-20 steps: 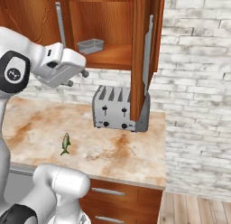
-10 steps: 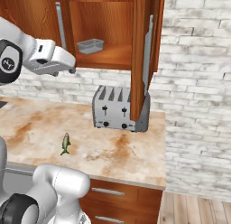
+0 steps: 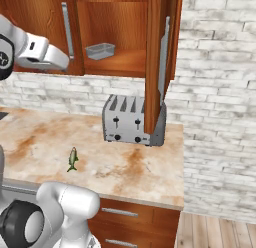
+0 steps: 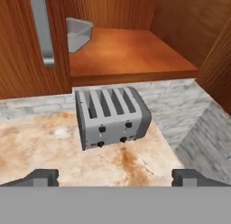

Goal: Retrieve the tupperware from the cabinet, then place the raw meat into the tupperware to avoid contamination.

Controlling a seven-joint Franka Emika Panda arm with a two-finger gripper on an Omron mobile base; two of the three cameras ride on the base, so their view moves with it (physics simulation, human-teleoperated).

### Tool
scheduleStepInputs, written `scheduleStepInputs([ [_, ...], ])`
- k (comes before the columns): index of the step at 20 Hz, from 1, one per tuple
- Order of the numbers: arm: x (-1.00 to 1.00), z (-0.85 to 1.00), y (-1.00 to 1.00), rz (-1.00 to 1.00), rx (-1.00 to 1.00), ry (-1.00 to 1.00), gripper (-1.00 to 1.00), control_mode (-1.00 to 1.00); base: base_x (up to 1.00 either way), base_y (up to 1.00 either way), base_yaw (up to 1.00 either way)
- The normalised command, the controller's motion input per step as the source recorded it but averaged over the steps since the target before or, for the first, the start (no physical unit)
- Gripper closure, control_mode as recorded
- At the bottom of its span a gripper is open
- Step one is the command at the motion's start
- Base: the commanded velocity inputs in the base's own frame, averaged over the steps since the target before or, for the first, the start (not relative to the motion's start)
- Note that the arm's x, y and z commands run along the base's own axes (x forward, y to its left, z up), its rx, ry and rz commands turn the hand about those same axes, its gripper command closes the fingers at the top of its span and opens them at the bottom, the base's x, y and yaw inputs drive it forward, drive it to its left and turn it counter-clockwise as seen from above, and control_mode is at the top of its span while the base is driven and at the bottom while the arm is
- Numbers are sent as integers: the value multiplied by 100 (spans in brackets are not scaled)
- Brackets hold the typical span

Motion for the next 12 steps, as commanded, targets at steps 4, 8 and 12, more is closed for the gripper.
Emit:
scheduleStepInputs([
  [4,35,11,27,7,10,-7,-100,-100,0,0,0],
  [8,36,8,22,7,8,-6,-100,-100,0,0,0],
  [12,34,10,17,7,7,-7,-100,-100,0,0,0],
])
